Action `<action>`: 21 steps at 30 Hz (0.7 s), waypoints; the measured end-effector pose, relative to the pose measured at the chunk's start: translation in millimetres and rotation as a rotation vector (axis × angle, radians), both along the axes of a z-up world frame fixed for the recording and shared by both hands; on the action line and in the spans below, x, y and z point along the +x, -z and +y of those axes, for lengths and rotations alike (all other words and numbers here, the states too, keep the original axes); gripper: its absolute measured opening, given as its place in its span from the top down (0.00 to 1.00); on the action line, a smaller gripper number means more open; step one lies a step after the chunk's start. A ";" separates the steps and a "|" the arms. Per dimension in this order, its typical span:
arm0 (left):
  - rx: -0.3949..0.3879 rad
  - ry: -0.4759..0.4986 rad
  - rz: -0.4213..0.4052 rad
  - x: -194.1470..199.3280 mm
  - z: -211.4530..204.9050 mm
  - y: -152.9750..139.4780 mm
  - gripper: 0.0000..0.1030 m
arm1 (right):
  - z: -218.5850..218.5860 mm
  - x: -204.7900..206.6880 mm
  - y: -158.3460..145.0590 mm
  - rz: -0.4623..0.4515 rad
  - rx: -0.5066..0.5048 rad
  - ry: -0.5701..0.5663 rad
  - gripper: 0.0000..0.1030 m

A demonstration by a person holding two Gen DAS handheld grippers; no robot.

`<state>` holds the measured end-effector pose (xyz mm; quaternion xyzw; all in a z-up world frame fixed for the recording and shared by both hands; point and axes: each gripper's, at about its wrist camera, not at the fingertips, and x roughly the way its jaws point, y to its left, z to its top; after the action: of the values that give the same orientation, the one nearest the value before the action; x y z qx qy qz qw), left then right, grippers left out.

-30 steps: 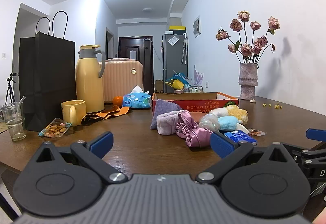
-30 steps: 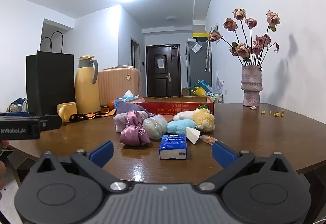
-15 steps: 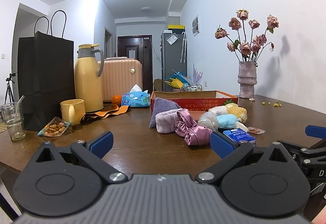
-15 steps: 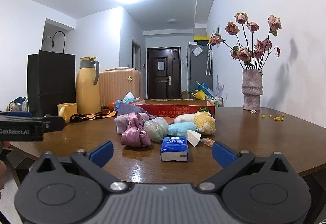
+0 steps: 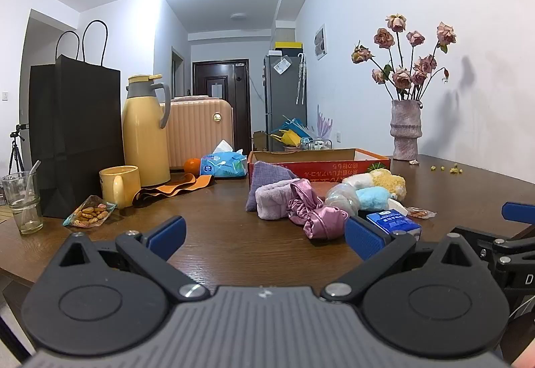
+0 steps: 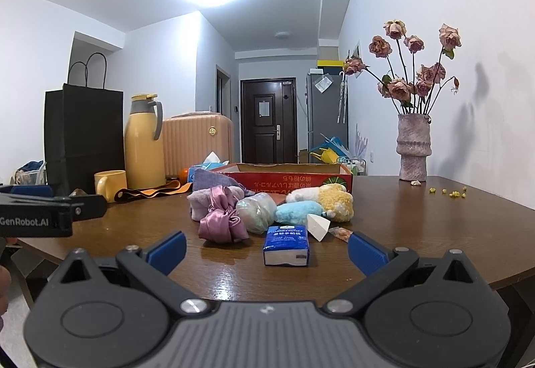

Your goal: Organize soft objects

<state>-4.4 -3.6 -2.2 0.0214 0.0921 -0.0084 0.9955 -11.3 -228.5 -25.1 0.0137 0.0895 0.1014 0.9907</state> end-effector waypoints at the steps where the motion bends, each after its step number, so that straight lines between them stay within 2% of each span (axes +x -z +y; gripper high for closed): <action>1: 0.000 -0.001 0.000 -0.1 -0.1 0.0 0.00 | 0.2 0.0 0.1 0.001 0.000 0.000 0.00; 21: 0.007 0.005 -0.001 0.6 -1.1 1.9 0.00 | -1.1 0.4 0.4 0.003 0.004 0.002 0.00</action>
<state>-3.8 -4.7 -4.1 0.0250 0.0915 -0.0104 0.9954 -10.9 -229.6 -25.5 0.0159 0.0905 0.1004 0.9907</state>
